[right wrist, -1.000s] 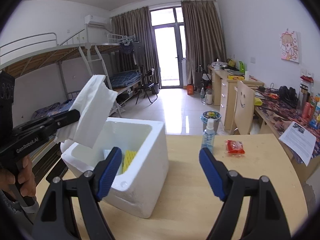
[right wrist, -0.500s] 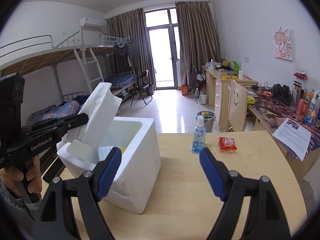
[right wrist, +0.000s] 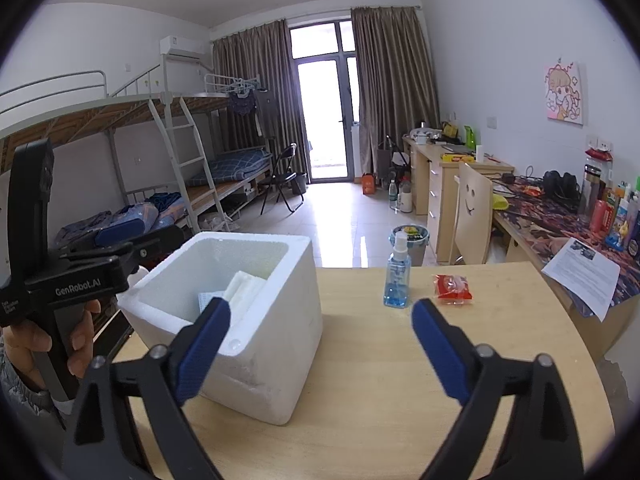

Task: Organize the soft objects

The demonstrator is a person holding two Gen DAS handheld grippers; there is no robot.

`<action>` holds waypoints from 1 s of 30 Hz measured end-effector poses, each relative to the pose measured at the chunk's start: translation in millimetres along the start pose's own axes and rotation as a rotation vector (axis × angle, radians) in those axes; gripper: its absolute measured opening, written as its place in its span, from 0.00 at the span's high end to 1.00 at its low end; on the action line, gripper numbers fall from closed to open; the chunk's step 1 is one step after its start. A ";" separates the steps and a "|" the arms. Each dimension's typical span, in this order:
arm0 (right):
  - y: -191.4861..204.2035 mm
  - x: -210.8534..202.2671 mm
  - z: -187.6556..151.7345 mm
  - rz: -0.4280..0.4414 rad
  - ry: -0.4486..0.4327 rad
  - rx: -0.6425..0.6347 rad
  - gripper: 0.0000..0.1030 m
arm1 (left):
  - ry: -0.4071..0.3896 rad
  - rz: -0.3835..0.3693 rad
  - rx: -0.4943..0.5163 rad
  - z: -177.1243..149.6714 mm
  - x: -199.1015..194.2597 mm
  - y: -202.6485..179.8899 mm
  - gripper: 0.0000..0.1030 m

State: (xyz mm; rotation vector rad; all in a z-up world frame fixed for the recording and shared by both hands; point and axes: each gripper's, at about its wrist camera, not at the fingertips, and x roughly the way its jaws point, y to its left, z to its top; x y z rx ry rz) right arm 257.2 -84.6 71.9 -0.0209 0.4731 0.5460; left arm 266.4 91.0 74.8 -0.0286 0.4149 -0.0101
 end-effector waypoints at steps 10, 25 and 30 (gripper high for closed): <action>5.6 -9.6 -0.5 0.024 -0.018 0.002 0.01 | -0.023 0.021 0.039 -2.2 -15.0 -4.9 0.04; 32.5 -54.5 -9.2 0.027 -0.078 -0.040 0.00 | -0.123 0.050 0.040 -13.3 -91.2 -16.0 0.01; 42.7 -74.7 -14.3 0.022 -0.099 -0.055 0.00 | -0.145 0.053 0.040 -21.6 -119.8 -21.0 0.01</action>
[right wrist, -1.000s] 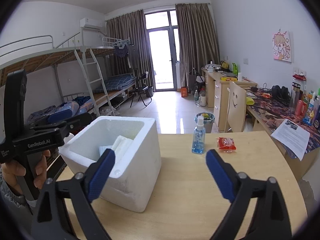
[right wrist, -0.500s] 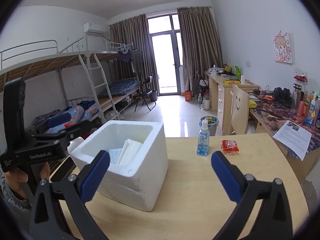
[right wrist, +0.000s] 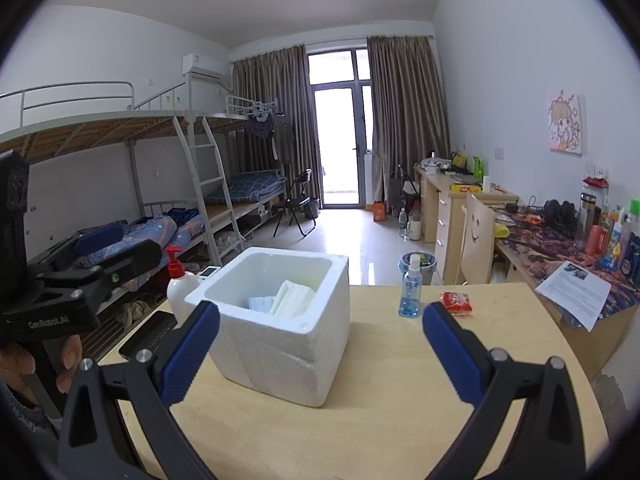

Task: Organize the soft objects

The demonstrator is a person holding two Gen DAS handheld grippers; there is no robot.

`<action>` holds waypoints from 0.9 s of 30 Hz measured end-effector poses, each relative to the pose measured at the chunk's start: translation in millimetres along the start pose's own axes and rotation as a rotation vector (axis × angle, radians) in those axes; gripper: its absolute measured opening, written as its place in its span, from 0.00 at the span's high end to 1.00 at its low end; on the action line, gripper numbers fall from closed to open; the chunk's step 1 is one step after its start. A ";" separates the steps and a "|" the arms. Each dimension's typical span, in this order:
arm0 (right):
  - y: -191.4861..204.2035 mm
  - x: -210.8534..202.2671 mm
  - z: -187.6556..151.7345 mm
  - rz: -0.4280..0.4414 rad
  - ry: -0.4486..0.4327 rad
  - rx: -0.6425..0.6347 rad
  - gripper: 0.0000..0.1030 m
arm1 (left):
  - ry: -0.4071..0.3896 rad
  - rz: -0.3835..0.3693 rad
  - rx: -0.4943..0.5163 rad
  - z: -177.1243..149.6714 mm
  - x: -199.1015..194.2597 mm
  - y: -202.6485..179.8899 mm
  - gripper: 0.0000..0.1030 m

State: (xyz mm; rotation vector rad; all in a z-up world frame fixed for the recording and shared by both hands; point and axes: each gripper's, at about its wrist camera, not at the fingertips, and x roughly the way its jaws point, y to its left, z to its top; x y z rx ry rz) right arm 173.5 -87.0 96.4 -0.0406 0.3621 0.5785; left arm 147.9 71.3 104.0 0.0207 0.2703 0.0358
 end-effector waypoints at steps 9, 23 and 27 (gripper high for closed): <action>17.2 -41.3 -6.0 -0.005 -0.036 -0.029 0.00 | -0.031 0.011 0.009 -7.2 -41.2 -15.5 0.01; 36.0 -86.2 -23.4 0.033 -0.074 -0.051 0.00 | -0.048 0.028 -0.003 -25.7 -91.2 -30.4 0.01; 42.8 -102.0 -30.9 0.030 -0.087 -0.064 0.00 | -0.059 0.035 -0.010 -34.8 -108.5 -33.5 0.01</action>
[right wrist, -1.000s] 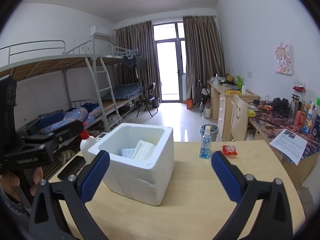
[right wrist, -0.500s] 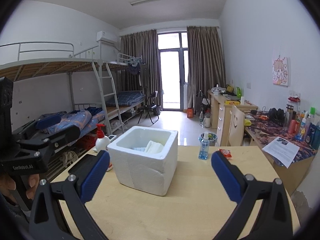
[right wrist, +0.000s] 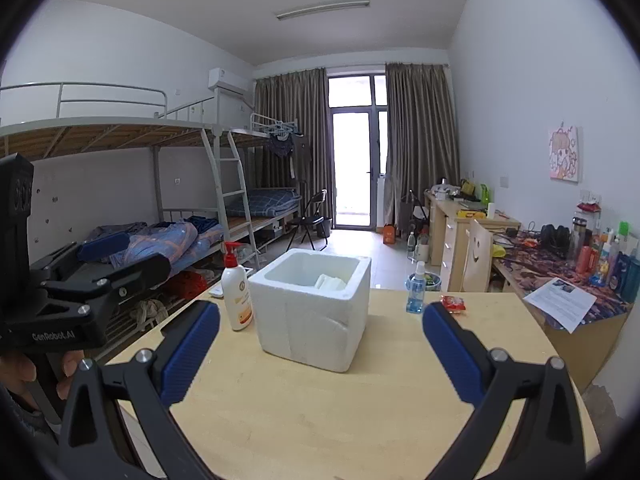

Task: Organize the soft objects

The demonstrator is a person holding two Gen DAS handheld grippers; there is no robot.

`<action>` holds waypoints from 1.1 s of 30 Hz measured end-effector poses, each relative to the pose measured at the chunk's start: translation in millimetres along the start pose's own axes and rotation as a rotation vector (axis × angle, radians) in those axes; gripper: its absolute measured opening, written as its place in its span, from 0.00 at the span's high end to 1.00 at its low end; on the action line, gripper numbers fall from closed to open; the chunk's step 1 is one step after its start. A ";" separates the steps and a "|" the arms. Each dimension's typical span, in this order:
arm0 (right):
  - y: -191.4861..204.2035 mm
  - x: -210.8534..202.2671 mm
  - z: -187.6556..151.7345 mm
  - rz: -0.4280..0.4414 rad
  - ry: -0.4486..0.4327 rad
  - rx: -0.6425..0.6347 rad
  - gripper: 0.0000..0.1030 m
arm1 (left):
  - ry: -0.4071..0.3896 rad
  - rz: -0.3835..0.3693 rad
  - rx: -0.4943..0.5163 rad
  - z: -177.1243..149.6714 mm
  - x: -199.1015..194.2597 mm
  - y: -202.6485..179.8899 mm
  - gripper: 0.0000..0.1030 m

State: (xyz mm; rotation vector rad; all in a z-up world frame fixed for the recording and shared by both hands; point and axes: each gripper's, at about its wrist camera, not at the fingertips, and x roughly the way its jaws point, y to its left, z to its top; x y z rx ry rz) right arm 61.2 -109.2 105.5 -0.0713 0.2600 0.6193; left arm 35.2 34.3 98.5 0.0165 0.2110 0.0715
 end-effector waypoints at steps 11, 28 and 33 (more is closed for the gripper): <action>16.2 -29.1 -25.7 0.007 -0.016 -0.008 0.00 | -0.024 -0.013 0.007 -28.2 -38.8 -8.2 0.01; 32.3 -46.3 -61.8 -0.048 -0.084 -0.033 0.00 | -0.047 0.015 -0.017 -71.4 -47.8 -6.4 0.01; 33.0 -46.1 -81.8 -0.071 -0.086 -0.027 0.00 | -0.053 0.040 -0.040 -88.1 -50.9 -7.5 0.01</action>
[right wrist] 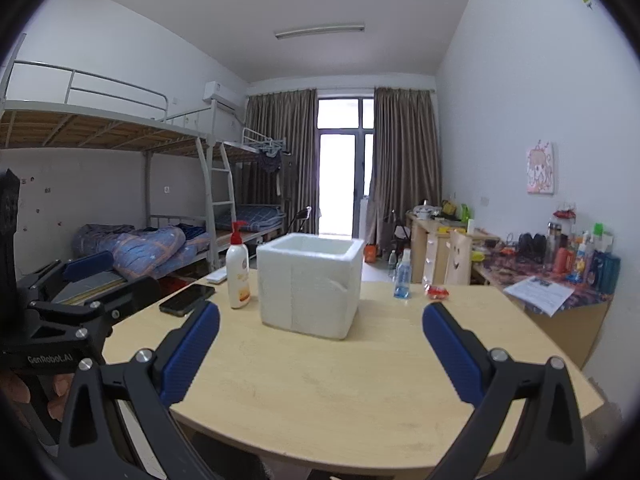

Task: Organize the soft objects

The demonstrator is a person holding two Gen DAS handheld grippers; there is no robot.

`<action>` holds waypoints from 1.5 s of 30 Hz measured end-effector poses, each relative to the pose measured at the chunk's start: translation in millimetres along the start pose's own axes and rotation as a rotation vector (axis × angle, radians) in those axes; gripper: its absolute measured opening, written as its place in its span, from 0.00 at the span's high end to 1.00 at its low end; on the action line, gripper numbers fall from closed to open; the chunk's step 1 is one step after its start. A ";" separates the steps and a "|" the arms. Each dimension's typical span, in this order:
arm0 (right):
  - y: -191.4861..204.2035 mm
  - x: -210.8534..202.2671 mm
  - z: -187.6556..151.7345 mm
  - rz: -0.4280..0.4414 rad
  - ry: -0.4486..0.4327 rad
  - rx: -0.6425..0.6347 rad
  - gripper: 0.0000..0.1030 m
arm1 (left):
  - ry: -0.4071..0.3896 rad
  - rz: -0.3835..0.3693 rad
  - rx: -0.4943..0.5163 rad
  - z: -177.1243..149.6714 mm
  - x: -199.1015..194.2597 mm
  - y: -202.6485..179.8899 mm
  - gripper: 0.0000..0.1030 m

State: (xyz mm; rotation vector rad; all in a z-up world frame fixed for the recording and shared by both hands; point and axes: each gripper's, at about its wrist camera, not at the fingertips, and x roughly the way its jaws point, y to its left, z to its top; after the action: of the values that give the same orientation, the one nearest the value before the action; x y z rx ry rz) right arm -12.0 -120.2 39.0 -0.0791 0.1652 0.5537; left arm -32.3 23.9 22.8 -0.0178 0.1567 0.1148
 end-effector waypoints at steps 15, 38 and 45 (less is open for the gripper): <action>-9.2 1.6 -28.7 -0.003 0.030 0.034 0.00 | 0.048 0.033 -0.016 -20.7 10.8 -4.1 0.01; -8.7 2.4 -40.5 -0.003 0.052 0.032 0.00 | 0.043 0.031 -0.019 -26.2 2.7 -9.2 0.01; -7.8 0.5 -38.4 0.004 0.046 0.025 0.00 | 0.032 0.036 -0.017 -22.6 1.3 -10.8 0.01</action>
State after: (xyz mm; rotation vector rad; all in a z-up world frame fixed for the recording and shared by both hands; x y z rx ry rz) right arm -12.7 -131.1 1.3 -0.0675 0.2174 0.5542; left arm -33.4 12.8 0.4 -0.0342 0.1884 0.1519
